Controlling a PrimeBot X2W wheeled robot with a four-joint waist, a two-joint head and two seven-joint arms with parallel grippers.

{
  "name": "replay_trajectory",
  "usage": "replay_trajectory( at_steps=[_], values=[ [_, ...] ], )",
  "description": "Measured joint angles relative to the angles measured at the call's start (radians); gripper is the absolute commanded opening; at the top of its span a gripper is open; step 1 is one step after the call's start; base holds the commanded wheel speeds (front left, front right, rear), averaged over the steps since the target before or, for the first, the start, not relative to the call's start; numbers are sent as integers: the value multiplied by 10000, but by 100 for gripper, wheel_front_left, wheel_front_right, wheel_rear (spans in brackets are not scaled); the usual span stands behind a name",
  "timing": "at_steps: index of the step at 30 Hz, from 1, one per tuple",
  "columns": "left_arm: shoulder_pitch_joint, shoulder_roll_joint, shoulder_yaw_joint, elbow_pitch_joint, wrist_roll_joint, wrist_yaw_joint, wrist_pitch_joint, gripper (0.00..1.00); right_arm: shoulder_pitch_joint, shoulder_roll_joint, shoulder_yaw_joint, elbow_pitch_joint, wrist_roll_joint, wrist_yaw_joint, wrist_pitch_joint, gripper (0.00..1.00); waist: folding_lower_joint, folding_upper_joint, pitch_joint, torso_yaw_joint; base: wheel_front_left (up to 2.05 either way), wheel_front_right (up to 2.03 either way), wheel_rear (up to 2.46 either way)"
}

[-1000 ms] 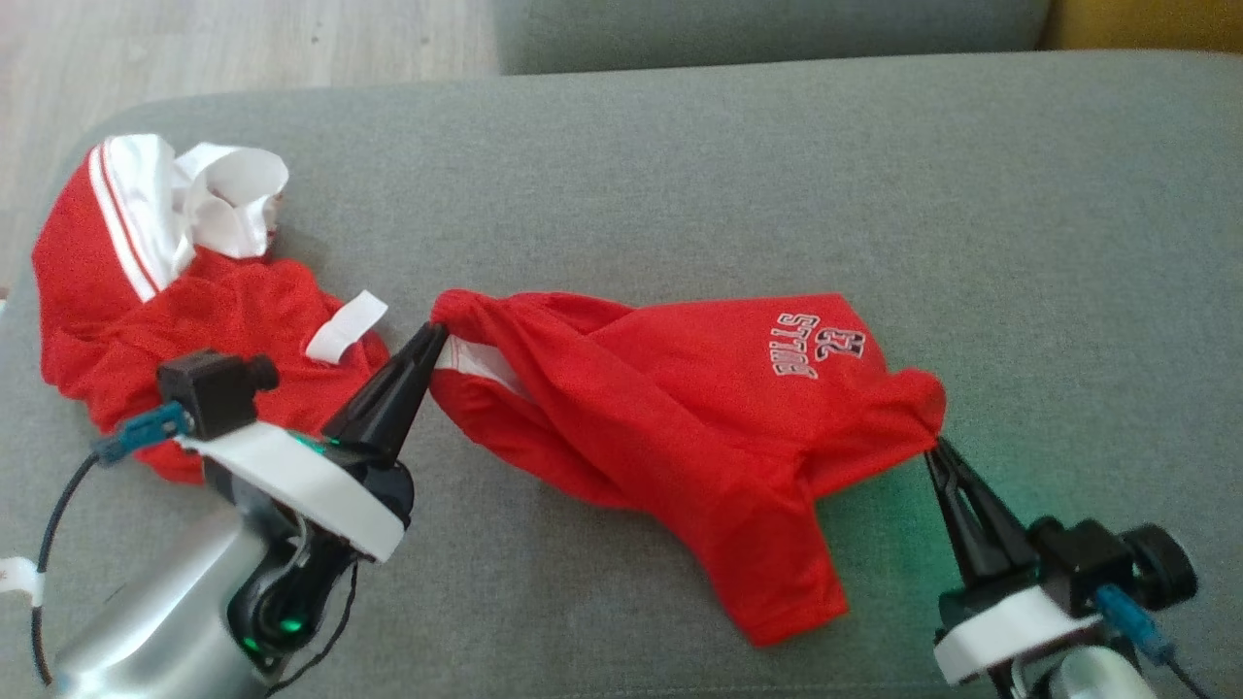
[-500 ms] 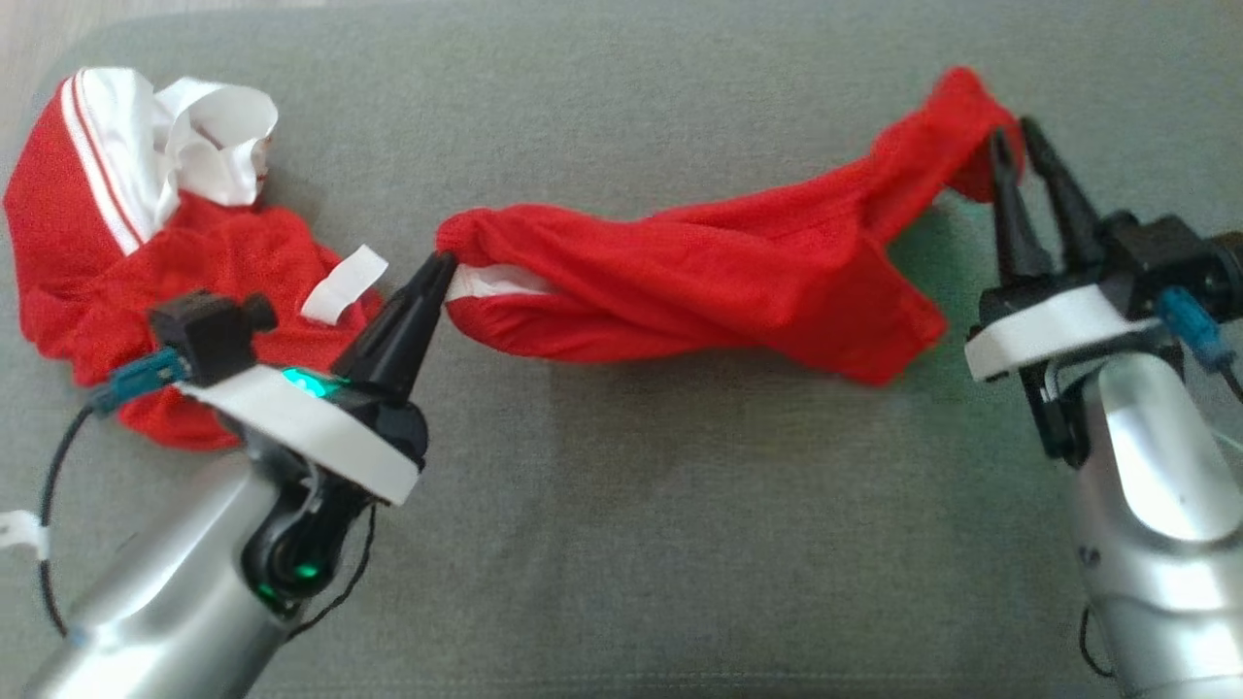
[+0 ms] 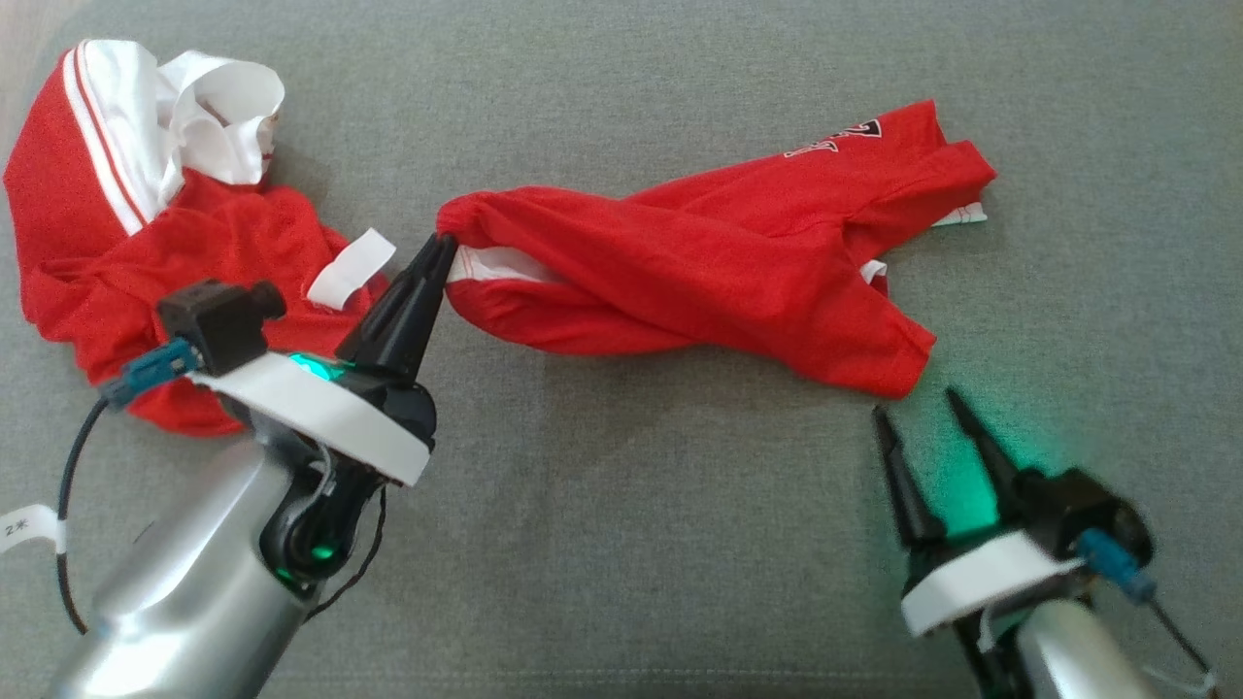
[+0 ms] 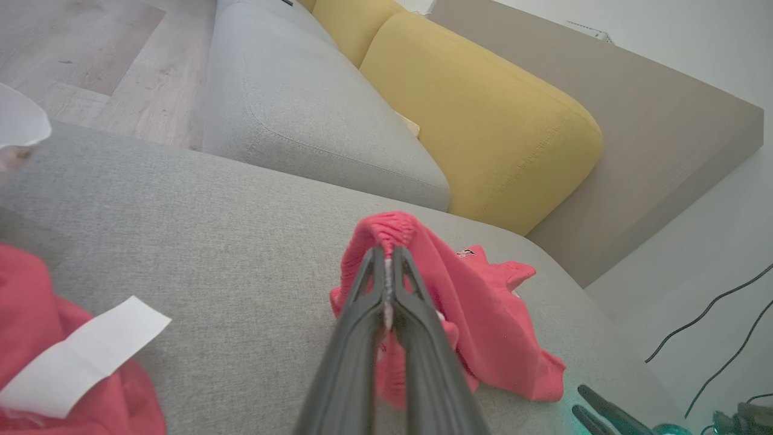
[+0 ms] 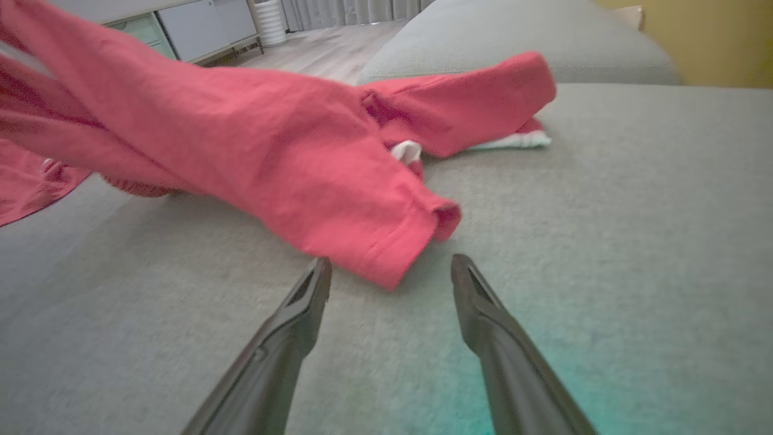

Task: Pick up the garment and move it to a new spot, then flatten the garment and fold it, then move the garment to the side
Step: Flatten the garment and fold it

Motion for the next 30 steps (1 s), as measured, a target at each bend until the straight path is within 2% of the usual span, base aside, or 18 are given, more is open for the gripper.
replay_trajectory(
  at_steps=[8, 11, 12, 13, 14, 15, 21, 30],
  values=[
    [36, -13, 169, 0, 96, -29, 0, 0, -127, 0, 479, 234, 752, 0, 0, 100, 0, 0, 50, 42, 0, 0, 0],
    [35, -31, 134, 6, 113, -33, 0, 0, -761, -2, 677, 961, 752, 0, 2, 100, 0, 0, 42, 93, 0, 0, 0],
    [35, -33, 117, 10, 115, -33, 0, 0, -960, 4, 725, 1116, 830, 0, 0, 94, 0, 0, 42, 110, 0, 0, 0],
    [34, -33, 98, 17, 113, -35, 0, 0, -1150, 4, 792, 1241, 911, 0, 0, 48, 0, 0, 43, 126, 0, 0, 0],
    [31, -35, 71, 23, 113, -36, 0, 0, -1320, -27, 909, 1312, 892, 0, 0, 22, 0, 0, 44, 145, 0, 0, 0],
    [31, -36, 33, 35, 113, -36, 0, 0, -1453, -42, 963, 1300, 817, 0, 0, 0, 0, 0, 41, 157, 0, 0, 0],
    [84, 56, 54, -169, 109, -36, 0, 0, -1279, -148, 368, -449, 606, 0, 0, 0, 0, 0, -172, 8, 0, 0, 0],
    [1260, 740, 343, -3032, -614, -36, 2, 0, 924, -589, -1319, -4874, 280, 0, 121, 0, 0, 0, -701, -502, 0, 0, 0]
  ],
)
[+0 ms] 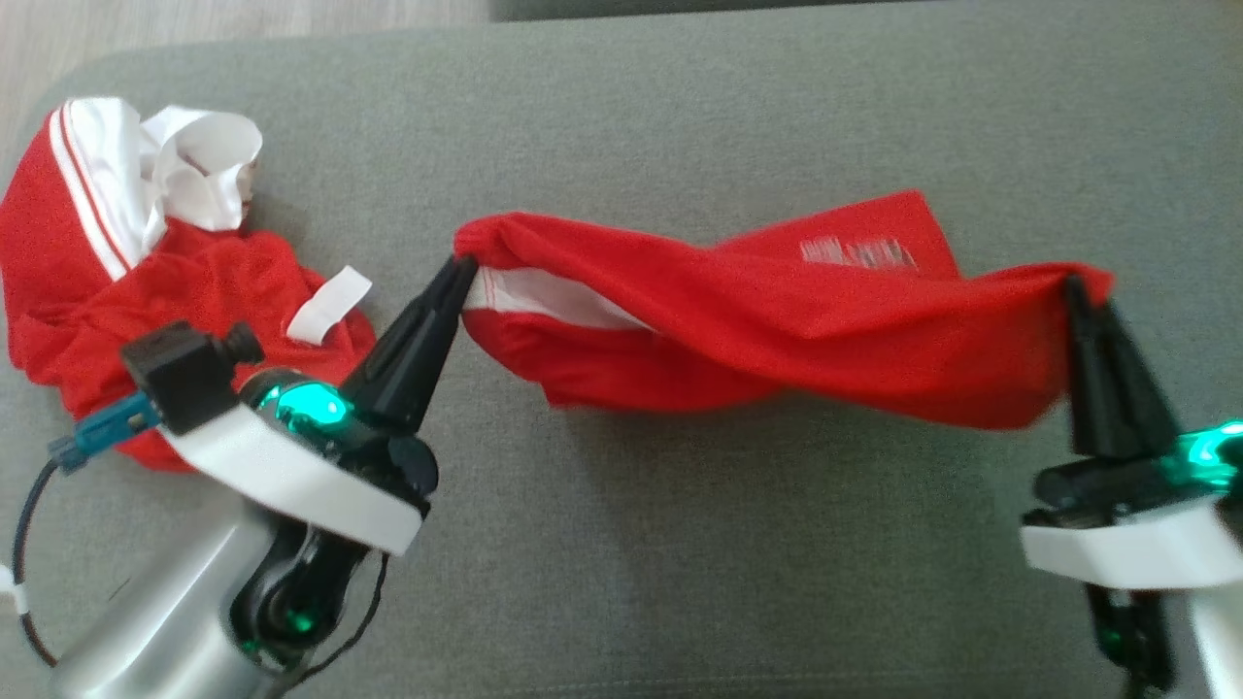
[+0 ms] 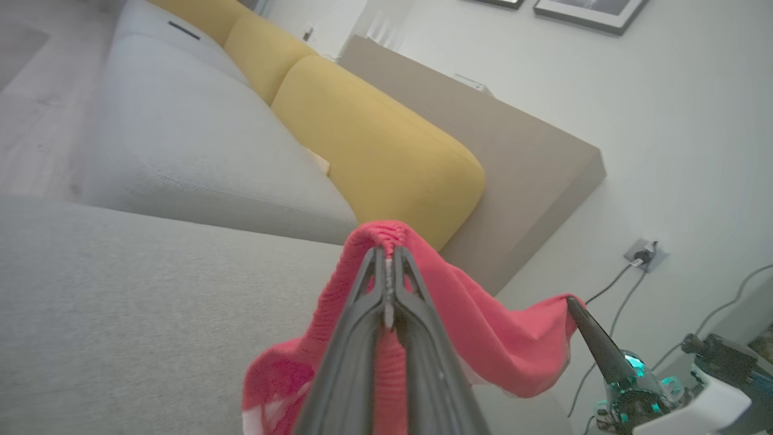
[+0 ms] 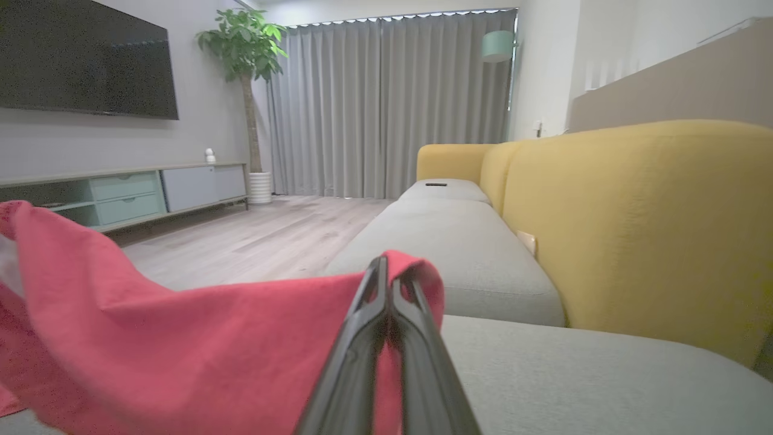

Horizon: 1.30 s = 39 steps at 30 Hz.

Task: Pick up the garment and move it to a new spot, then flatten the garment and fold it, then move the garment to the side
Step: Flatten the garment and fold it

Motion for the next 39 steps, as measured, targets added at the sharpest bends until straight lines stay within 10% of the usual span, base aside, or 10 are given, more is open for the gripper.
replay_trajectory(
  at_steps=[6, 16, 18, 26, 39],
  values=[
    [174, 410, -209, -589, -146, 96, 759, 0, 241, 222, -362, -702, -130, 0, 1896, 0, 0, 0, -140, 56, 0, 0, 0],
    [-553, -522, -899, 1429, 313, 163, 786, 0, -3888, -113, 311, 4924, 644, 0, 1785, 0, 0, 0, 433, 719, 0, 0, 0],
    [-803, -717, -978, 1806, 385, 94, 610, 0, -4590, -59, 428, 5764, 813, 0, 1302, 100, 0, 0, 569, 864, 0, 0, 0],
    [-947, -1197, -769, 2778, 698, 8, 84, 0, -4874, -336, 1519, 6767, 903, 0, 242, 100, 0, 0, 823, 991, 0, 0, 0],
    [-945, -1384, -153, 2945, 1160, 0, 10, 0, -2351, -1344, 2387, 4882, 876, 0, 1323, 100, 0, 0, 1152, 941, 0, 0, 0]
  ],
)
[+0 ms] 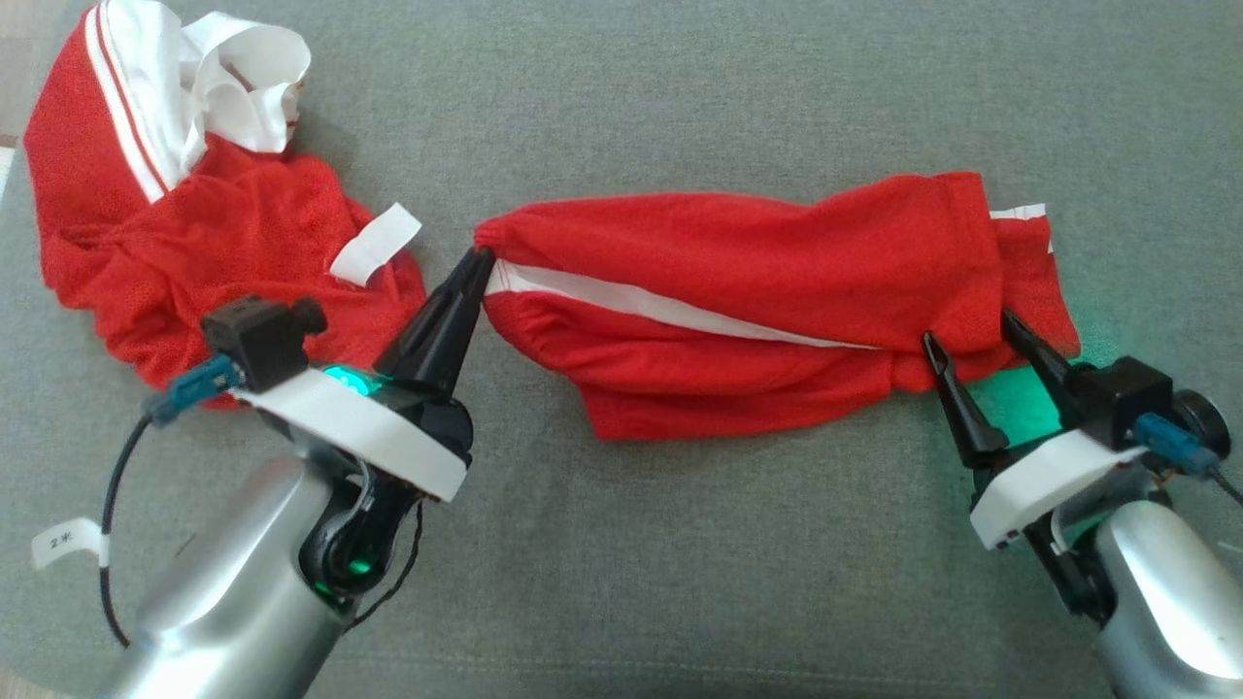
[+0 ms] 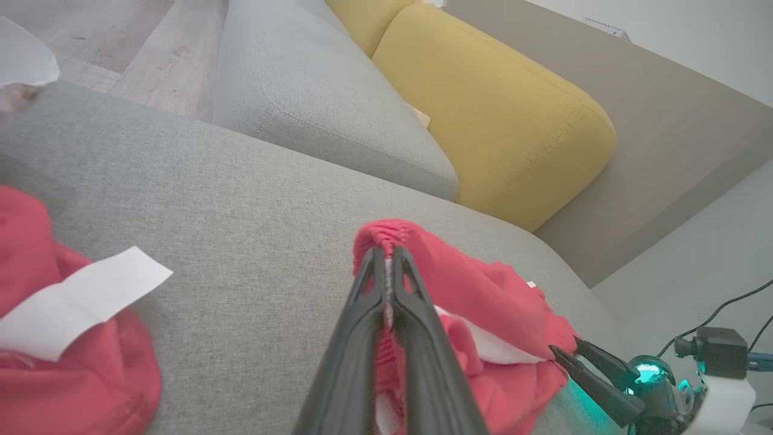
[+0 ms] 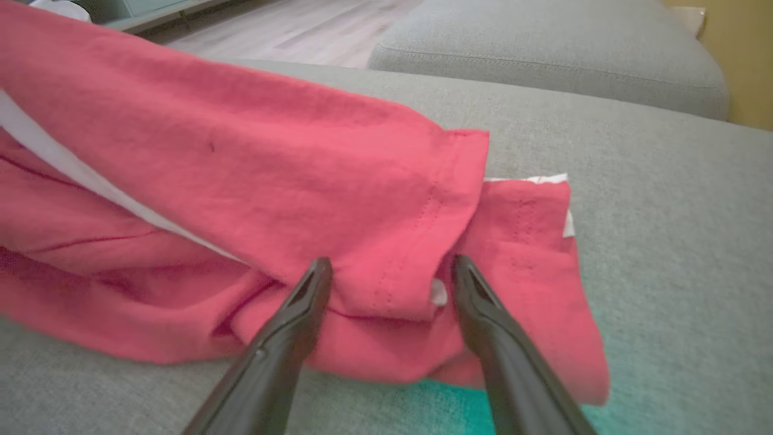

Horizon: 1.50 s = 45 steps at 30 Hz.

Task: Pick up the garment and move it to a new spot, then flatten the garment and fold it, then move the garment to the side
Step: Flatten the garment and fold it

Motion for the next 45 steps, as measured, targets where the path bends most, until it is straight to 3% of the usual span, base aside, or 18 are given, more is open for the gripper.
replay_trajectory(
  at_steps=[11, 13, 14, 19, 25, 31, 38, 40, 45],
  values=[
    [-1, -21, 8, -6, 81, -2, -2, 0, 357, -525, 274, -840, 12, 0, 930, 100, 0, 0, -38, 210, 0, 0, 0],
    [-1, -23, -6, 0, 81, -2, -2, 0, 500, -558, 251, -844, 12, 0, 1024, 26, 0, 0, -67, 249, 0, 0, 0],
    [-1, -25, -10, -4, 81, -2, -2, 0, 542, -556, 244, -857, 12, 0, 1045, 0, 0, 0, -89, 265, 0, 0, 0],
    [2, 6, 96, -242, 297, -2, -2, 0, 616, -389, -474, -1457, 27, 0, 752, 0, 0, 0, -314, 200, 0, 0, 0],
    [-113, 391, 42, -1110, 272, -2, -12, 0, 573, -276, -1494, -3237, 403, 0, 623, 0, 0, 0, -712, -255, 0, 0, 0],
    [-2013, 1028, -282, -1595, -410, -2, 209, 0, -1004, -272, -2481, -4130, 849, 0, 1448, 0, 0, 0, -791, -936, 0, 0, 0],
    [-5825, 673, -623, -694, -535, -4, 430, 0, -4773, 121, -3177, -2882, 1070, 0, 2251, 0, 0, 0, 166, -1354, 0, 0, 0],
    [-7218, 299, -800, 98, -366, -2, 240, 0, -6231, 119, -3356, -2186, 834, 0, 2090, 0, 1, 0, 719, -1532, 0, 0, 0],
    [-9003, -374, -784, 851, 46, -4, -19, 0, -7930, 29, -3797, -1609, 447, 0, 1390, 0, 2, 0, 1549, -1854, 0, 0, 0]
  ],
)
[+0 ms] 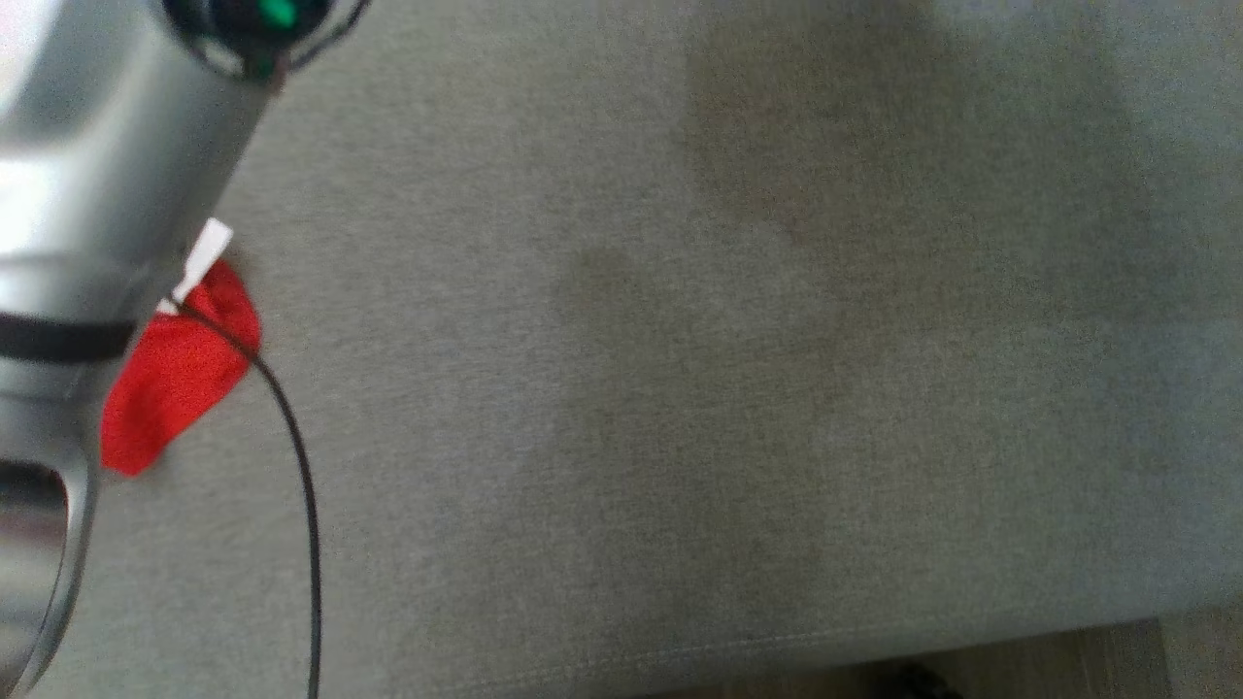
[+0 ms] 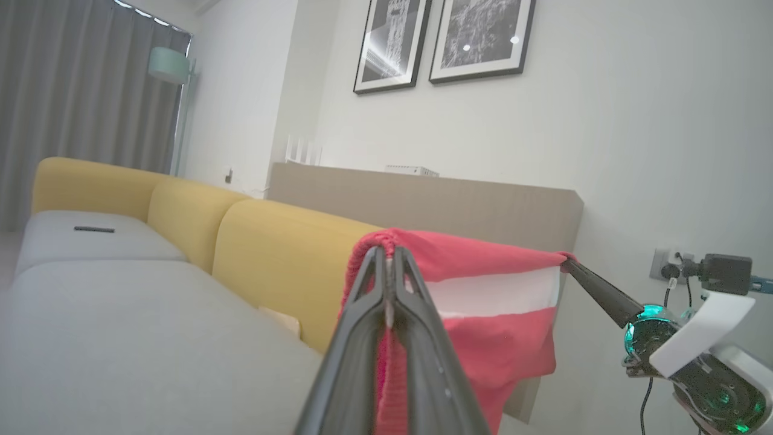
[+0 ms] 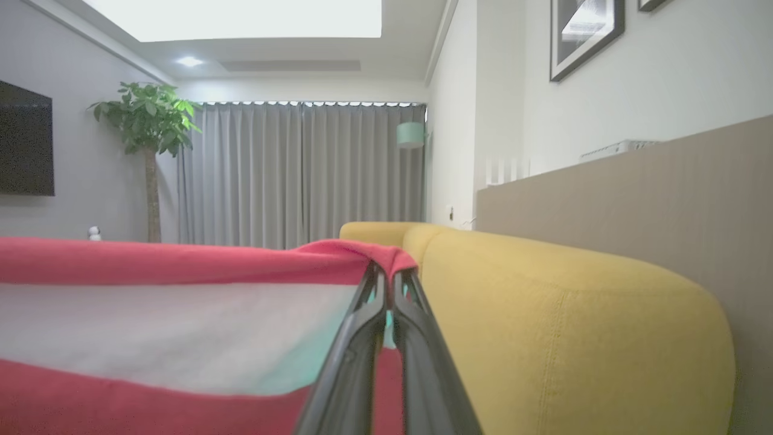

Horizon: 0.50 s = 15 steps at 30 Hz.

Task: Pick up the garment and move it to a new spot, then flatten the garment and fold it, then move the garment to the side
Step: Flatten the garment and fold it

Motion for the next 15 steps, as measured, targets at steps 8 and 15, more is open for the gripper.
replay_trajectory(
  at_steps=[8, 15],
  values=[
    [583, -583, 823, -884, 709, 2, -69, 0, 169, -286, -332, -652, -130, 0, -268, 0, 1, 0, 720, -375, 0, 0, 0],
    [4710, -349, 805, -1929, 738, 2, -69, 0, 4117, 458, -970, -2522, -192, 0, -86, 0, -3, 0, 213, -404, 0, 0, 0]
  ],
)
